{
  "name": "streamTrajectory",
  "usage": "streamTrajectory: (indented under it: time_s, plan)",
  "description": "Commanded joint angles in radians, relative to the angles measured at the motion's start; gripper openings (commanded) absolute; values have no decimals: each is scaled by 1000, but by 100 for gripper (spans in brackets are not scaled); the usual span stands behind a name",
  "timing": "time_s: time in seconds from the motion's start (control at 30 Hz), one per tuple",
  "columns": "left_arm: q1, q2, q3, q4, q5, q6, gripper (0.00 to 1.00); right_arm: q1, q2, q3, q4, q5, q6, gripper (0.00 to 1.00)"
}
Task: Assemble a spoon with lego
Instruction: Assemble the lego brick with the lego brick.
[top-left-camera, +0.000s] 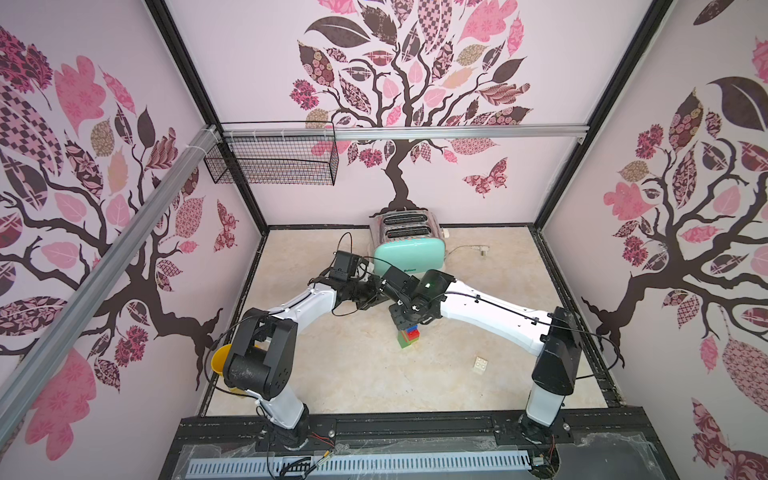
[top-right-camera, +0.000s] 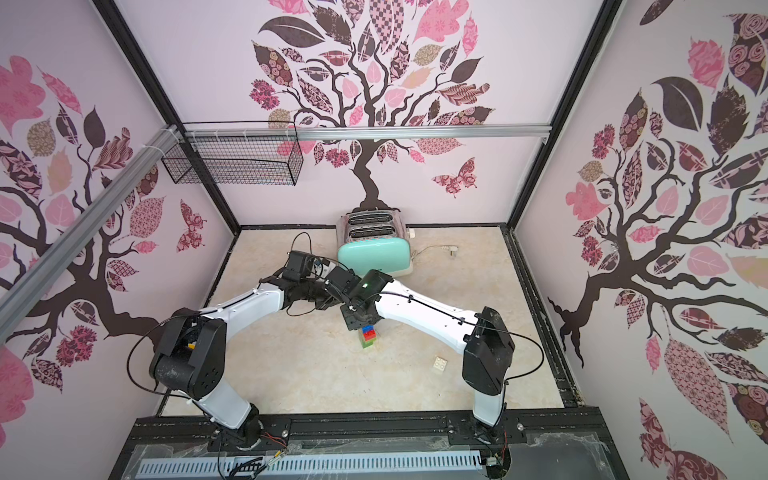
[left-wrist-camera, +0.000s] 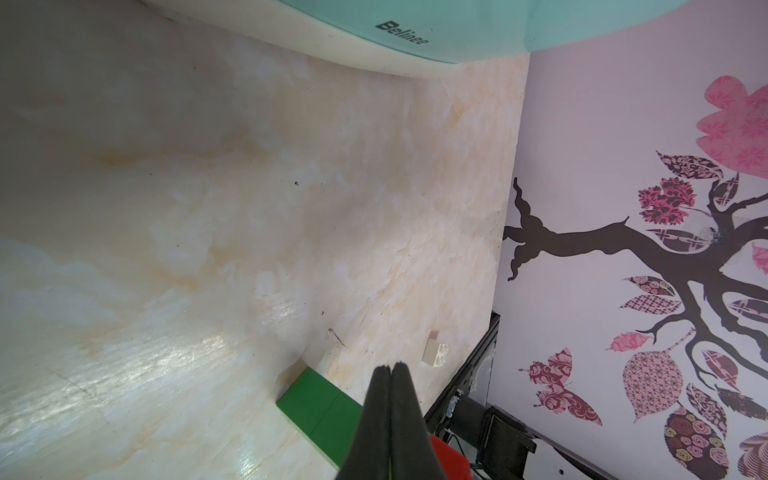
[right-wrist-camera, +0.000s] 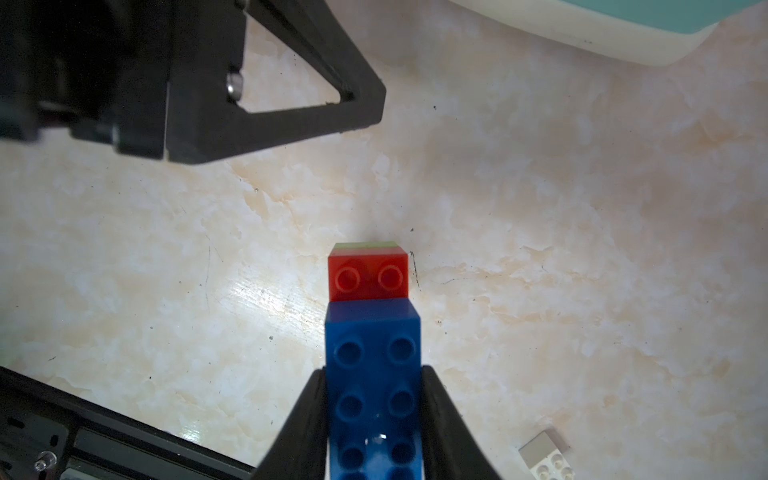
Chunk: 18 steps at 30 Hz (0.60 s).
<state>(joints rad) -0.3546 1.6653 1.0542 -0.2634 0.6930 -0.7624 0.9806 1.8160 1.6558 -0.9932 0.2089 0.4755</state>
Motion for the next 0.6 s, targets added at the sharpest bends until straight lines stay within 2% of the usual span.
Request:
streamTrajectory:
  time_s: [0.0,0.4,0.57]
  plan:
    - [-6,7,3,5,-3,12,0,-1,85,-76,-52,-44,24,22]
    - [-6,5,2,5,-1,12,0,17,68,-12,-130,-44,44,29]
    - [-6,1,1,4,-2,12,0,36,69,-2,-134,-42,56,41]
